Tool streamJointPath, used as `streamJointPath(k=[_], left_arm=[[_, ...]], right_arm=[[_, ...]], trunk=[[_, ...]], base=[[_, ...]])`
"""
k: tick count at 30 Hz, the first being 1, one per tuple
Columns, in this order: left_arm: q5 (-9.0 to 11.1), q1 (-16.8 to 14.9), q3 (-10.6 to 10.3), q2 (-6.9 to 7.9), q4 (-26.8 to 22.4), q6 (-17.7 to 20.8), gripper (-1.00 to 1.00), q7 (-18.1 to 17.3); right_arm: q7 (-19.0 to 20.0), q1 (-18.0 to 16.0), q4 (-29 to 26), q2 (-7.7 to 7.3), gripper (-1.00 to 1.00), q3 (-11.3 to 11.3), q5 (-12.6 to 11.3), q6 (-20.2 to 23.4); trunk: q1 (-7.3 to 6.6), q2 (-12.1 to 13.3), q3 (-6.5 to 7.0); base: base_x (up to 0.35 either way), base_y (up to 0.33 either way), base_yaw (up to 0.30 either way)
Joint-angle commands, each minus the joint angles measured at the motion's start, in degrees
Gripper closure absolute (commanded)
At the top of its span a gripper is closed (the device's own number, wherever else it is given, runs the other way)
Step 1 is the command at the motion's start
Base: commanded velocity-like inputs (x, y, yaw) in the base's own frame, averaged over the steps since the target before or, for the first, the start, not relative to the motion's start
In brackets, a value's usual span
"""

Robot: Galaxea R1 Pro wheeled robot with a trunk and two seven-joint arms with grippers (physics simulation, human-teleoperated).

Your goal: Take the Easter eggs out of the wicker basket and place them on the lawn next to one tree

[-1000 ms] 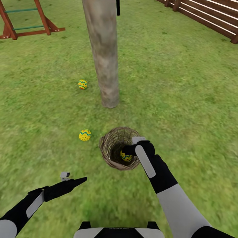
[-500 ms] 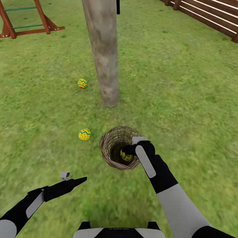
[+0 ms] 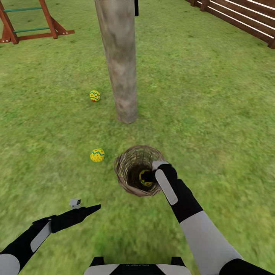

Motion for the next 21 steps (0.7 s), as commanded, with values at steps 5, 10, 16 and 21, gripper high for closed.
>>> streamJointPath(k=[5, 10, 16, 21], left_arm=[[0.6, 0.0, -0.4, 0.08, 0.0, 0.6, -1.0, 0.0], [0.6, 0.0, -0.3, 0.18, 0.0, 0.6, -1.0, -0.1], [0.7, 0.0, -0.3, 0.27, 0.0, 0.6, -1.0, -0.2], [0.6, 0.0, -0.2, 0.29, 0.0, 0.7, -1.0, -0.3]], right_arm=[[-0.6, -0.1, 0.1, -0.12, -1.0, 0.2, -0.6, 0.1], [-0.6, -0.1, 0.0, -0.26, -1.0, 0.3, -0.6, -0.2], [-0.6, -0.1, 0.0, -0.36, -1.0, 0.4, -0.6, -1.8], [-0.5, -0.1, 0.3, -0.36, -1.0, 0.4, -0.6, -3.3]], trunk=[[0.01, 0.0, -0.03], [0.01, 0.0, -0.03], [0.01, 0.0, -0.16], [0.67, -1.2, -1.12]], base=[[0.17, 0.0, 0.0], [0.025, 0.0, 0.0], [0.001, 0.0, 0.0], [0.0, 0.0, 0.0]])
